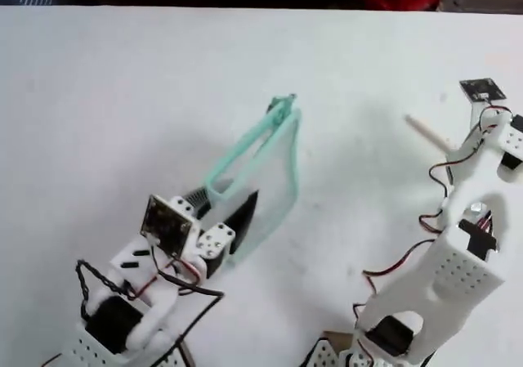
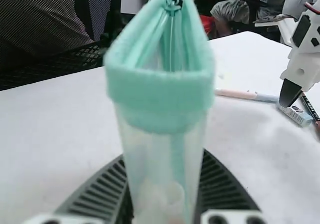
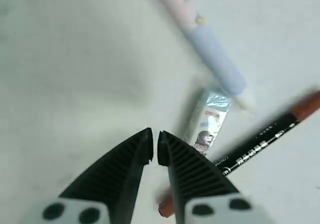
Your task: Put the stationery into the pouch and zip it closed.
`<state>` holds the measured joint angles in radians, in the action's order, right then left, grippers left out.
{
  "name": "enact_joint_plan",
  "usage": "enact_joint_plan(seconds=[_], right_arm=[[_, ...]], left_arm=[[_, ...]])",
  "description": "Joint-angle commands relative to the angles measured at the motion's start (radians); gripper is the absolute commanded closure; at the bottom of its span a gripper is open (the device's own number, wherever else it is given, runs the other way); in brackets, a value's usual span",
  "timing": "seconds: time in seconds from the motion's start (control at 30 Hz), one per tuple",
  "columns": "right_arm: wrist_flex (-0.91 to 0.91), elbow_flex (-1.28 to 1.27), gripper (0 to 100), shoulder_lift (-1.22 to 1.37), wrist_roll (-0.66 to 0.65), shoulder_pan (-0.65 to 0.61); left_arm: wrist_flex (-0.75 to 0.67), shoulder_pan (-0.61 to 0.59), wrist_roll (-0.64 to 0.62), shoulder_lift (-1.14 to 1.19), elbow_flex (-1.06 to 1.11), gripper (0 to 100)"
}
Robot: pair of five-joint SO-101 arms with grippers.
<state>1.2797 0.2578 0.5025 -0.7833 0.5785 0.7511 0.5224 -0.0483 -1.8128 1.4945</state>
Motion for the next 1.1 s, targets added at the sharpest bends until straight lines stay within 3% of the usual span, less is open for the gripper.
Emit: enact_joint_plan(seconds=[0.0, 0.13, 0.3, 0.4, 0.73, 1.07], right_arm=[[-0.039, 0.005, 97.8, -0.07, 0.0, 0.018], [-0.073, 0.005, 96.9, -0.074, 0.003, 0.053], [-0.11, 0.005, 83.7, -0.082, 0.158, 0.12], [-0.113, -0.006, 78.5, -0.062, 0.152, 0.125], [-0.091, -0.021, 86.9, -0.022, 0.109, 0.059], [-0.171, 0.025, 87.2, 0.114, 0.104, 0.041]], left_arm=[[-0.015, -0.007, 0.0, -0.001, -0.008, 87], [-0.015, -0.007, 0.0, -0.001, -0.008, 87], [-0.015, -0.007, 0.0, -0.001, -0.008, 87], [-0.015, -0.007, 0.0, -0.001, -0.008, 87], [-0.015, -0.007, 0.0, -0.001, -0.008, 87], [-0.015, -0.007, 0.0, -0.001, -0.009, 86]])
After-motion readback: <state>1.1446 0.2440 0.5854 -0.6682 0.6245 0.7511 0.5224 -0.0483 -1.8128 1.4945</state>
